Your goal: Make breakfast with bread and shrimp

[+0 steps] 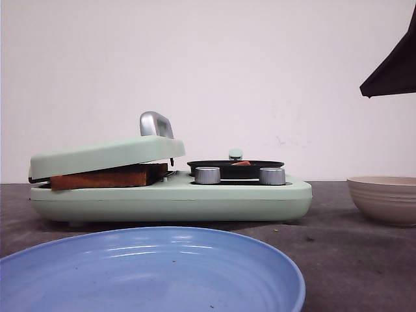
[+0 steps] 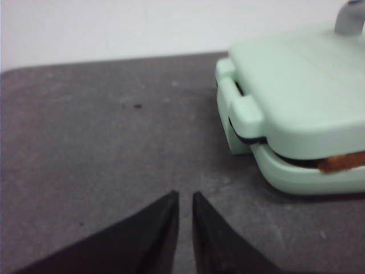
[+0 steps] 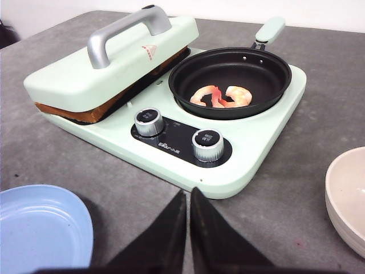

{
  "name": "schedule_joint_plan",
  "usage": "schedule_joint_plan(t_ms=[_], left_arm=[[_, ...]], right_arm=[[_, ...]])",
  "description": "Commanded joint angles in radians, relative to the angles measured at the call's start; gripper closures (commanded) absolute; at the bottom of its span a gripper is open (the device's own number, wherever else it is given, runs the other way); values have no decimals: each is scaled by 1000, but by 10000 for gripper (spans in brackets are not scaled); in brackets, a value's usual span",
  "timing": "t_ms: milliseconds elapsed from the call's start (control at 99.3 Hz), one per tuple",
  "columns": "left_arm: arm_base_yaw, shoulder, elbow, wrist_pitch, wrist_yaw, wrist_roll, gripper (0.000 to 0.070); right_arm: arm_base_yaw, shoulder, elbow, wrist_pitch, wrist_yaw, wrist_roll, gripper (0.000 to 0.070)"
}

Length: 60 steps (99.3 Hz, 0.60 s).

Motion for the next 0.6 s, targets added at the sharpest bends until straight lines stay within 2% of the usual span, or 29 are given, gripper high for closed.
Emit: schedule_joint_plan(t_ms=[0,594], left_arm=[[-6,-3,-18,-3,-2,-1,695],[-10,-1,-18,-3,6,-1,696]], right_arm=[[5,3,0,18,3,9,700],[5,3,0,54,-3,9,700]])
